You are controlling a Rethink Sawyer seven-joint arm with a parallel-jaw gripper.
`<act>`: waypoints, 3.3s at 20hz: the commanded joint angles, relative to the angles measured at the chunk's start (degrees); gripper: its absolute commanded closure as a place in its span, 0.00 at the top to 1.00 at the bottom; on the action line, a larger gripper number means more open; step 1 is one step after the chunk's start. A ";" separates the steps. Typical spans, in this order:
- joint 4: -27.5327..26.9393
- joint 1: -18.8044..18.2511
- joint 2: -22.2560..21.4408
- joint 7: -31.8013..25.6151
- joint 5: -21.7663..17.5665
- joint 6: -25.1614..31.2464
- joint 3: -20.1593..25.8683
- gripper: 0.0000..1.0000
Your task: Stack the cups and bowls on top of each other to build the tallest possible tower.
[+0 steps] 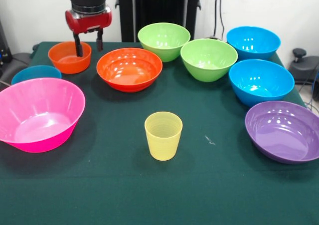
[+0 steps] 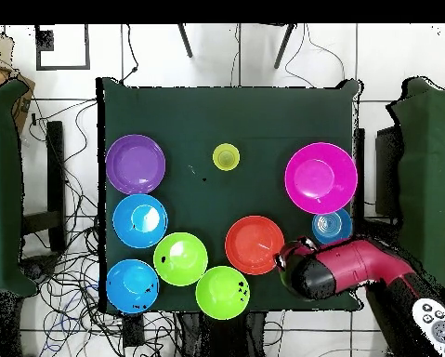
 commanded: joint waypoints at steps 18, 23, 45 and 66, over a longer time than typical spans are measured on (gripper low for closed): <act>-5.35 7.20 12.13 8.77 -3.29 -2.66 -17.40 1.00; -6.01 8.33 14.60 9.92 -6.58 -6.82 -20.69 1.00; -4.83 12.04 13.08 8.18 -2.95 -11.80 -24.84 1.00; -2.83 13.08 7.96 4.71 -0.72 -17.22 -23.33 1.00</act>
